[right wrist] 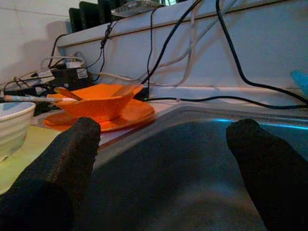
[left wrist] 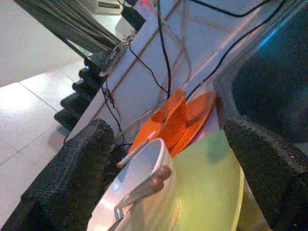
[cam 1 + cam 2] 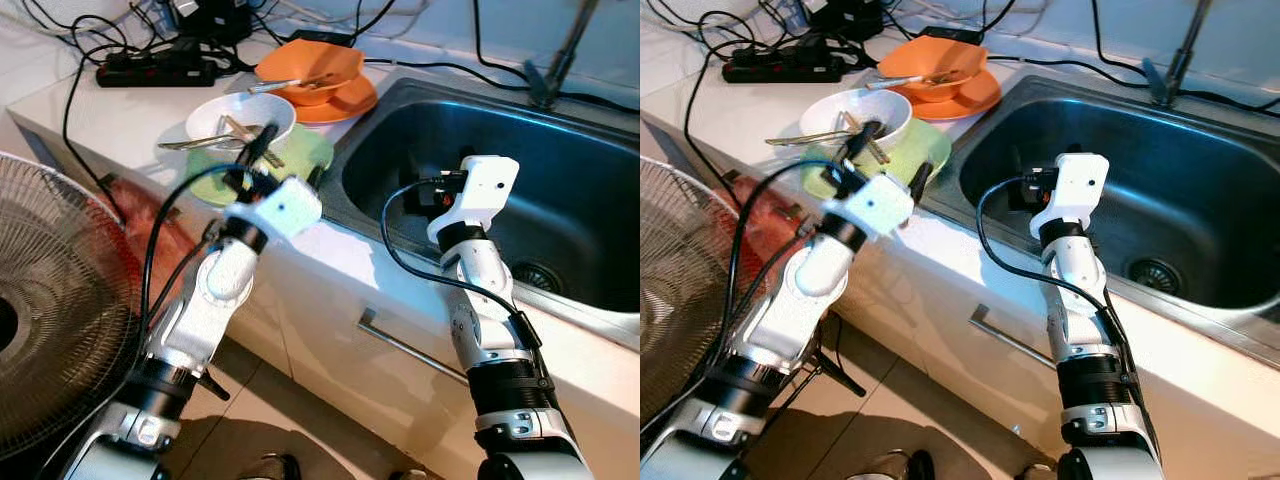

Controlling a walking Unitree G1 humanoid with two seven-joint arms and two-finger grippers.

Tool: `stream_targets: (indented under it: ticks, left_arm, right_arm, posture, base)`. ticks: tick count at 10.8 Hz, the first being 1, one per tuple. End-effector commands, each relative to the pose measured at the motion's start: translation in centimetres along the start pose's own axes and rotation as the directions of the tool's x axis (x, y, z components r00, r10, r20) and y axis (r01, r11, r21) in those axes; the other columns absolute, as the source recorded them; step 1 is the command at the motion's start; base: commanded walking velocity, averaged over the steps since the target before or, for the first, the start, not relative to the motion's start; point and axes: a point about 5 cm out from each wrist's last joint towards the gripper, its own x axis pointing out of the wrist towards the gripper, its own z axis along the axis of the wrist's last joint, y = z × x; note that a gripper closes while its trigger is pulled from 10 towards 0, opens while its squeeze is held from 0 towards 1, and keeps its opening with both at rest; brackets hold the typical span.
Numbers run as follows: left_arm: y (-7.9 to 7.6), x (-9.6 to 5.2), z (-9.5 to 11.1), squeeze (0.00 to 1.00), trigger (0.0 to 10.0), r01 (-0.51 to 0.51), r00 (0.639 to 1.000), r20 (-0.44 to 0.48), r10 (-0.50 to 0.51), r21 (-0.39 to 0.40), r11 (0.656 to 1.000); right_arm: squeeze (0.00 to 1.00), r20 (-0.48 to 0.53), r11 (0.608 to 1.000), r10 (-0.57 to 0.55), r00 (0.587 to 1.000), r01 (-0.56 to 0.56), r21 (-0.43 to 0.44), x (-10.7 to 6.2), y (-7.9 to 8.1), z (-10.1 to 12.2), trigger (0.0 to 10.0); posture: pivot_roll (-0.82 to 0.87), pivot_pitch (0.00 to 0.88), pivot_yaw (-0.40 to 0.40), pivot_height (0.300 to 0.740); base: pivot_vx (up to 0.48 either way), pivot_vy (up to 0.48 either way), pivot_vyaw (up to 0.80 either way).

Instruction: Kitchen organization

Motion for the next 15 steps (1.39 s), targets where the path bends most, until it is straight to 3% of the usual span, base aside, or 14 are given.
stream_targets:
  ticks: [1, 4, 7, 9, 15]
  left_arm:
    - [0.1, -0.2, -0.2, 0.0, 10.0, 0.019, 1.0, -0.014, -0.019, 0.027, 0.999]
    - [0.1, -0.3, -0.4, 0.0, 10.0, 0.026, 0.999, -0.025, -0.025, 0.032, 0.999]
    - [0.1, -0.3, -0.4, 0.0, 10.0, 0.028, 0.999, -0.026, -0.028, 0.031, 0.999]
    - [0.0, -0.4, -0.4, 0.0, 10.0, 0.031, 0.999, -0.03, -0.03, 0.028, 0.999]
    - [-0.1, -0.8, -0.6, 0.0, 10.0, 0.034, 0.999, -0.038, -0.034, 0.021, 0.999]
  right_arm:
    - [0.0, -0.015, 1.0, 0.018, 1.0, -0.017, 0.007, -0.1, 0.2, -0.3, 10.0]
    - [0.0, -0.032, 0.995, 0.082, 0.996, -0.083, -0.057, -0.2, -1.9, -0.1, 10.0]
    - [0.0, -0.059, 0.965, 0.252, 0.966, -0.255, -0.065, -0.8, -2.9, 0.4, 10.0]
    - [0.0, -0.058, 0.931, 0.36, 0.931, -0.363, -0.048, -1.4, -3.5, 1.1, 10.0]
    - [0.0, -0.12, 0.898, 0.439, 0.89, -0.439, 0.033, -3.5, -6.9, 1.2, 10.0]
  posture:
    - [0.03, 0.105, 0.063, 0.74]
    - [0.03, 0.105, 0.064, 0.74]
    - [0.02, 0.107, 0.064, 0.74]
    - [0.03, 0.11, 0.062, 0.74]
    - [0.02, 0.101, 0.061, 0.74]
  base:
    - [0.0, 0.0, 0.0]
    - [0.0, 0.0, 0.0]
    - [0.0, 0.0, 0.0]
    - [0.0, 0.0, 0.0]
    - [0.0, 0.0, 0.0]
